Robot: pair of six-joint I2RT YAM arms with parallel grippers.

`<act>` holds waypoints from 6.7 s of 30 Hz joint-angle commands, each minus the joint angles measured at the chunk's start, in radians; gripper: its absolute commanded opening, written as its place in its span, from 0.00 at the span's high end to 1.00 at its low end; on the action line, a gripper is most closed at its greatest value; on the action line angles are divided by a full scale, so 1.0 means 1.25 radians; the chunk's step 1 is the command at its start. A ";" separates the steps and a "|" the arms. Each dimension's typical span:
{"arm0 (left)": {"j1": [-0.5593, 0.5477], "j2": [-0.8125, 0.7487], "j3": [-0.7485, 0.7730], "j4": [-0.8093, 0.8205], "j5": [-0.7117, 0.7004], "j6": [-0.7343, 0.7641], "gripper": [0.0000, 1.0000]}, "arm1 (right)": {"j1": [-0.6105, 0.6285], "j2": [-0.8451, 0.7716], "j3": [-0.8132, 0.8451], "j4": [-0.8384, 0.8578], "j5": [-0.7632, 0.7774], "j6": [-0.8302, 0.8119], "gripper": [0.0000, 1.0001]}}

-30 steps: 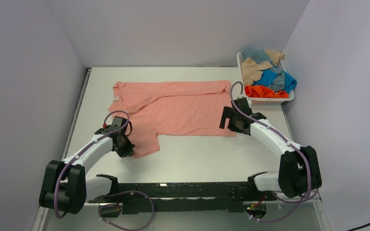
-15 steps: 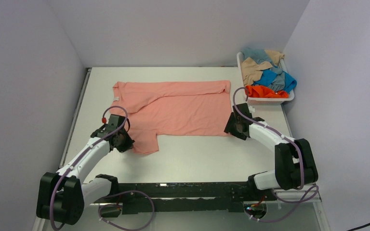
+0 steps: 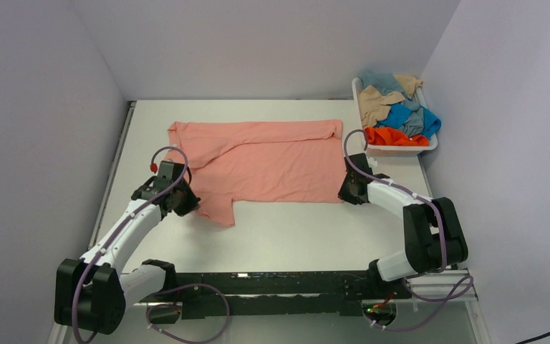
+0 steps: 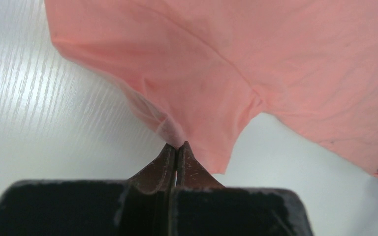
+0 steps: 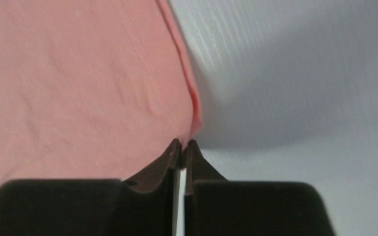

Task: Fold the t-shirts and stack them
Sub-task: Grab the side of the flattened tshirt closest away from the robot with both arms, then fold the other side of the tshirt into a rectangle, then rotate the tshirt 90 degrees, then grab the bottom of the folded rectangular tshirt with both arms, then fold the folded rectangular tshirt in 1/3 of the way

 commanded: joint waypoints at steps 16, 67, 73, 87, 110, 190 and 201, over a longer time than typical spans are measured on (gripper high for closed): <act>0.136 0.216 0.304 0.109 0.133 0.066 1.00 | -0.035 0.152 0.358 -0.178 -0.058 -0.077 1.00; 0.167 0.775 0.690 0.180 0.344 0.115 0.01 | -0.010 0.725 1.085 -0.070 -0.250 -0.309 0.00; 0.161 0.901 0.788 0.158 0.359 0.058 0.01 | -0.010 0.801 1.140 -0.073 -0.302 -0.311 0.00; 0.043 1.300 1.293 0.349 0.388 -0.233 0.00 | 0.123 0.275 0.309 0.046 -0.412 -0.162 0.00; -0.075 1.225 1.370 0.528 0.287 -0.116 0.01 | 0.378 -0.128 0.174 -0.060 -0.325 -0.162 0.00; -0.173 0.290 0.207 0.186 0.288 0.021 1.00 | 0.224 0.048 0.240 -0.056 -0.406 -0.017 1.00; -0.055 0.592 0.597 0.119 0.337 0.135 1.00 | 0.127 0.319 0.563 -0.053 -0.419 -0.075 1.00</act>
